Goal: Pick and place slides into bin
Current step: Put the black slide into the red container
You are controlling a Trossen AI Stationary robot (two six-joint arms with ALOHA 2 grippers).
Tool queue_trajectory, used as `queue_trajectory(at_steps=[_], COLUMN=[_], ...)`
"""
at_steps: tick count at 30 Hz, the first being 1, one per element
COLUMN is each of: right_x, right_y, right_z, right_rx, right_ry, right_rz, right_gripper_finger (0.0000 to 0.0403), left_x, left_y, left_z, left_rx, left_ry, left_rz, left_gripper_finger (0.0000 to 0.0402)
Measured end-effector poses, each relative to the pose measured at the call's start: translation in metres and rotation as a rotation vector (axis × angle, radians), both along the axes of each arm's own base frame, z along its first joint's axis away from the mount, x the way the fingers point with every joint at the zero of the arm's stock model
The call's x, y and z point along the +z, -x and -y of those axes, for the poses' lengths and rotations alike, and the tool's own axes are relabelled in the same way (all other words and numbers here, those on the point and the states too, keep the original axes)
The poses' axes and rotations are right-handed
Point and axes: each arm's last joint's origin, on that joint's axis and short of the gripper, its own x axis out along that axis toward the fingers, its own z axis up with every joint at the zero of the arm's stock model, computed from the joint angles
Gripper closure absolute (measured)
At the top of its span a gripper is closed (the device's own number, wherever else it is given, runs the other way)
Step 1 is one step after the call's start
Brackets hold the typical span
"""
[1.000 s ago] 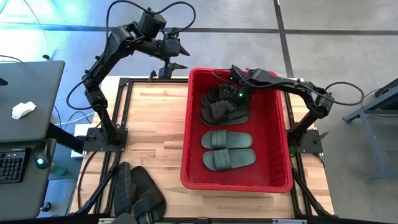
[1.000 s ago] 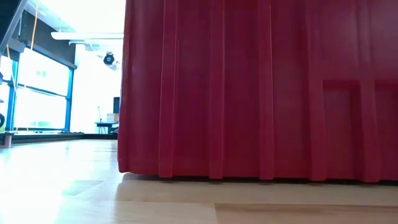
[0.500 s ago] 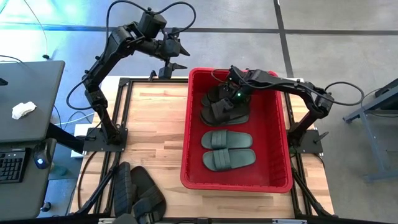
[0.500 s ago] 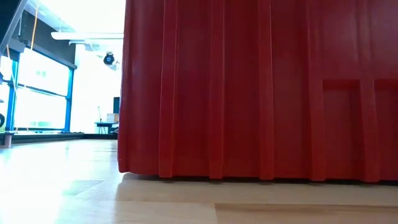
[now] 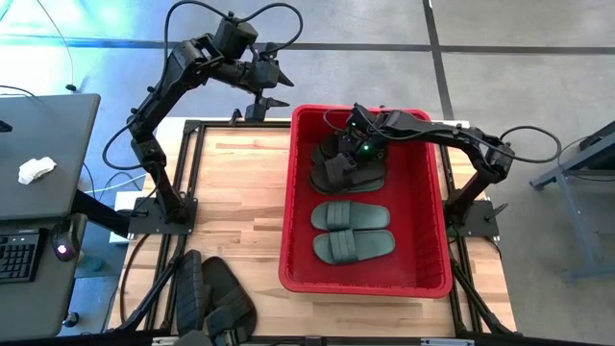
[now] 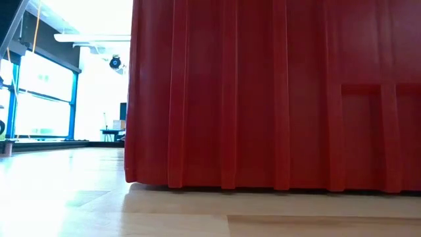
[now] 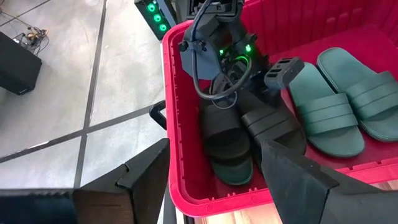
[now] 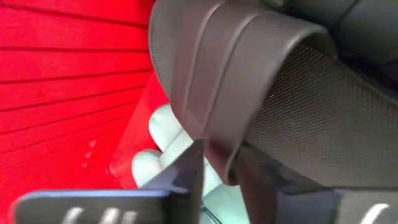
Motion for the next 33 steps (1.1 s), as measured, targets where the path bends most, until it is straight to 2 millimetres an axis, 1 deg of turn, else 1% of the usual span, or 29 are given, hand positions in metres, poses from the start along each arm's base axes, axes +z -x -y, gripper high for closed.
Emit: queue_trajectory(at_steps=[4, 6, 15, 22, 28, 33], right_x=[0.000, 0.000, 0.003, 0.013, 0.015, 0.011], right_y=[0.000, -0.001, -0.004, -0.002, -0.001, -0.002], right_z=[0.001, 0.001, 0.003, 0.001, 0.000, -0.001], right_rx=[-0.025, -0.027, -0.079, -0.113, -0.150, -0.168], right_ry=[0.015, 0.018, -0.051, -0.091, -0.101, -0.093], right_rz=[-0.012, -0.007, 0.039, 0.084, 0.073, 0.031], right_gripper_finger=[0.0376, 0.0395, 0.0400, 0.0402, 0.0402, 0.0402], left_x=[0.000, 0.000, 0.000, -0.002, -0.002, -0.002], left_y=[0.000, 0.000, 0.000, 0.001, 0.001, 0.001], left_z=[0.000, 0.000, 0.000, 0.001, 0.001, 0.001], left_rx=[0.000, 0.000, -0.001, -0.001, -0.002, -0.002], left_ry=[0.000, 0.000, -0.001, 0.013, 0.015, 0.015], left_rz=[0.000, 0.000, -0.001, -0.016, -0.018, -0.018], left_gripper_finger=[0.0167, 0.0167, 0.0167, 0.0167, 0.0167, 0.0167])
